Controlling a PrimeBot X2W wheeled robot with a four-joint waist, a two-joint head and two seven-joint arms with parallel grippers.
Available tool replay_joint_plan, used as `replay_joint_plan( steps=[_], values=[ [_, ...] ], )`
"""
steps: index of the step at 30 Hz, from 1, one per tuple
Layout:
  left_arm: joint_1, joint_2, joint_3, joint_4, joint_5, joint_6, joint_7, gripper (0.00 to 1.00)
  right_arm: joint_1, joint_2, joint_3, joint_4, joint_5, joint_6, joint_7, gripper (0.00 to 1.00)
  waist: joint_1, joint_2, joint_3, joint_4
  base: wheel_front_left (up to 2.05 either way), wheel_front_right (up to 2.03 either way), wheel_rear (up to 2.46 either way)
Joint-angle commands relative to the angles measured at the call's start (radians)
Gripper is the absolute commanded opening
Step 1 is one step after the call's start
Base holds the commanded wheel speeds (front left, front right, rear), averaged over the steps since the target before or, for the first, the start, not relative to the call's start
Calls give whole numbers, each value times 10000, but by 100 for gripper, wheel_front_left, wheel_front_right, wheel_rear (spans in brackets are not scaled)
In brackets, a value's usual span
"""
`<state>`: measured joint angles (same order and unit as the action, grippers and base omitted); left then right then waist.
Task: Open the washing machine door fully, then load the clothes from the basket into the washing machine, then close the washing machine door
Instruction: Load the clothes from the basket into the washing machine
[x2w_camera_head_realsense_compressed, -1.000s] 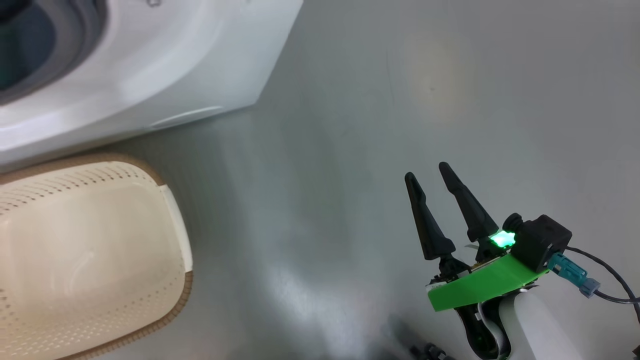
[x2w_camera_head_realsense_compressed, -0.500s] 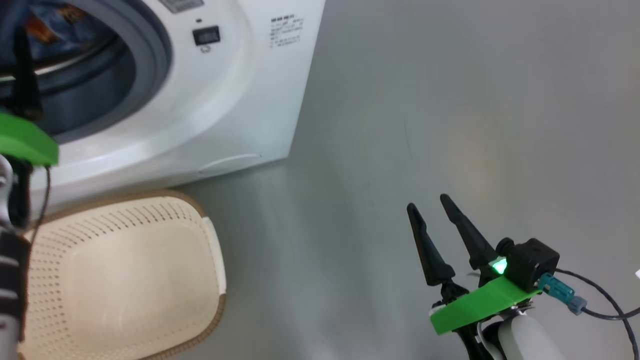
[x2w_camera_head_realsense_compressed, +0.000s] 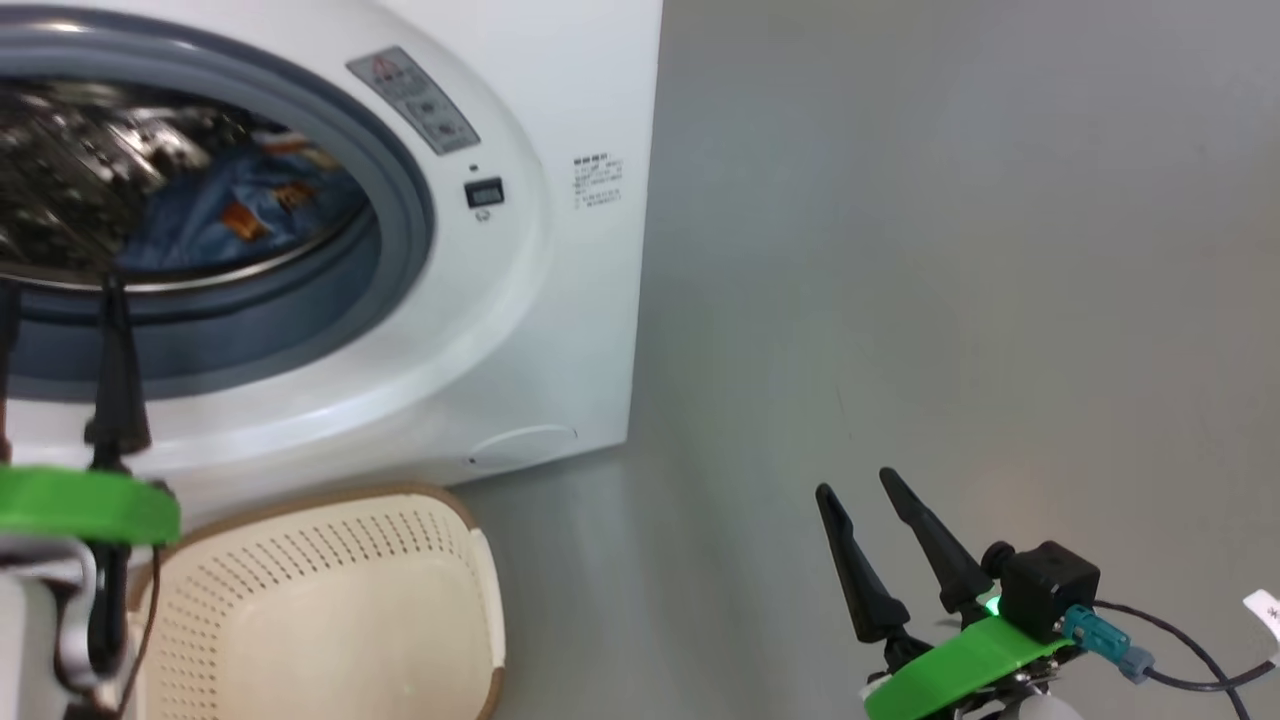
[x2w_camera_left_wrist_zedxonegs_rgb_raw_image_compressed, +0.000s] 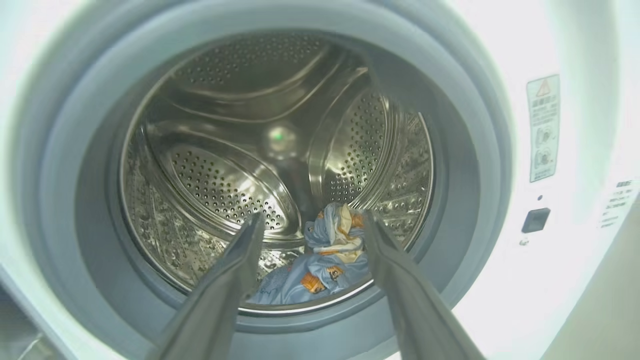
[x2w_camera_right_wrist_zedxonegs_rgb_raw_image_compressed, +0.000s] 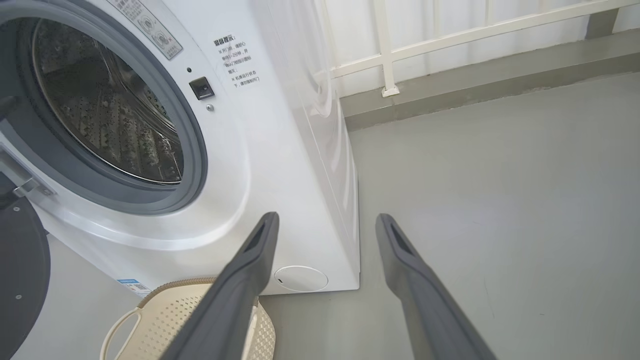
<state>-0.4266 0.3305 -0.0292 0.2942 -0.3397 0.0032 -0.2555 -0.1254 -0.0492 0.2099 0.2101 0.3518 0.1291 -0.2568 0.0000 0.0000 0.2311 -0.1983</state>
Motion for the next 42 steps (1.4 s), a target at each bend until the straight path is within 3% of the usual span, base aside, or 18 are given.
replay_joint_plan(
  steps=[1, 10, 16, 24, 42],
  values=[
    [187, 360, 442, -462, 59, 113, -62, 100, 116, -10, 230, -160, -156, 16, -49, 100, 0, 0, -859, 233, 0, 0, 0],
    [2888, 2, 920, -2236, 102, 751, -62, 100, 533, -10, 249, 155, -356, 16, -49, 100, 0, 0, -2035, 313, 0, 0, 0],
    [4355, -282, 1191, -3012, 102, 1063, -62, 100, 712, -10, 163, 149, -434, 16, -49, 100, 0, 0, -2242, 353, 0, 0, 0],
    [5536, -529, 1208, -3439, 176, 1038, -62, 100, 829, -10, -142, 50, -562, 16, -49, 100, 0, 0, -2349, 470, 0, 0, 0],
    [6596, -1465, 1552, -3318, 404, 919, -62, 100, 968, -10, -437, -169, -707, 16, -49, 100, 0, 0, -2563, 397, 0, 0, 0]
  ],
)
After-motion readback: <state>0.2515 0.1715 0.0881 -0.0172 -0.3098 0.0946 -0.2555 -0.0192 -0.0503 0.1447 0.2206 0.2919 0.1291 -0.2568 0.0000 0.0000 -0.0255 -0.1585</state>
